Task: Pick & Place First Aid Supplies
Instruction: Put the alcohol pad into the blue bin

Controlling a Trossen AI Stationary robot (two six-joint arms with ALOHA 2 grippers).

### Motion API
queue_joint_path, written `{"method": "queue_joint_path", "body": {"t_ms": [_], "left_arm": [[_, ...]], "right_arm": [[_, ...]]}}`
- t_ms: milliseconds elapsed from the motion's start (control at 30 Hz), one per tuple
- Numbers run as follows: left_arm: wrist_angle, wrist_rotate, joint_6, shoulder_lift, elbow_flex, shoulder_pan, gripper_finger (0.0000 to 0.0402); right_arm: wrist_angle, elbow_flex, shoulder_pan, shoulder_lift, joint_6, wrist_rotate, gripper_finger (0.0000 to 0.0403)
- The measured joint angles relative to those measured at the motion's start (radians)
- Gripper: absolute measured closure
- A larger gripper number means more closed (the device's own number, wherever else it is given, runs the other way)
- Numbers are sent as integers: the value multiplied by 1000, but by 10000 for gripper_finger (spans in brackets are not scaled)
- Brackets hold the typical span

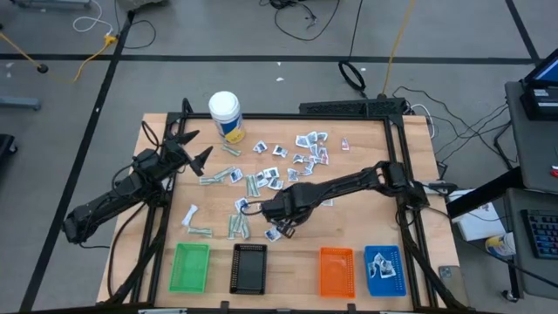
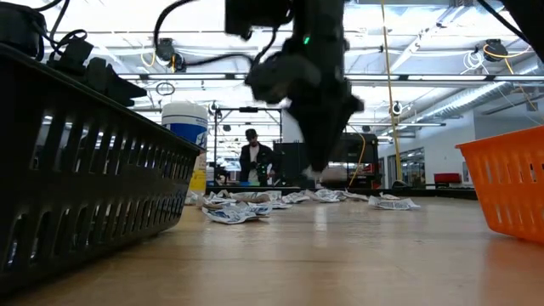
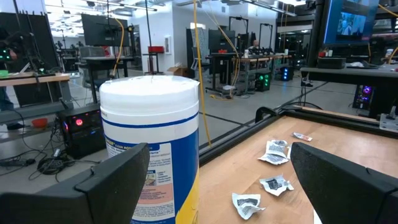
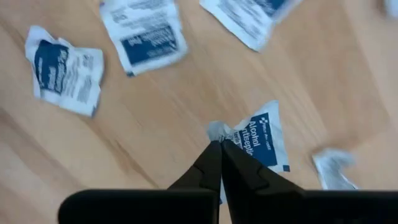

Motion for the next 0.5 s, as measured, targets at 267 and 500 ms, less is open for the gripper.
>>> {"method": "queue_joint_path", "body": {"t_ms": [267, 500], "left_arm": [[0, 0, 0, 0, 0, 0, 5], [0, 0, 0, 0, 0, 0, 5]], "right_arm": [[-87, 1, -3, -110, 81, 3, 402], [-74, -163, 60, -227, 254, -27, 402]]}}
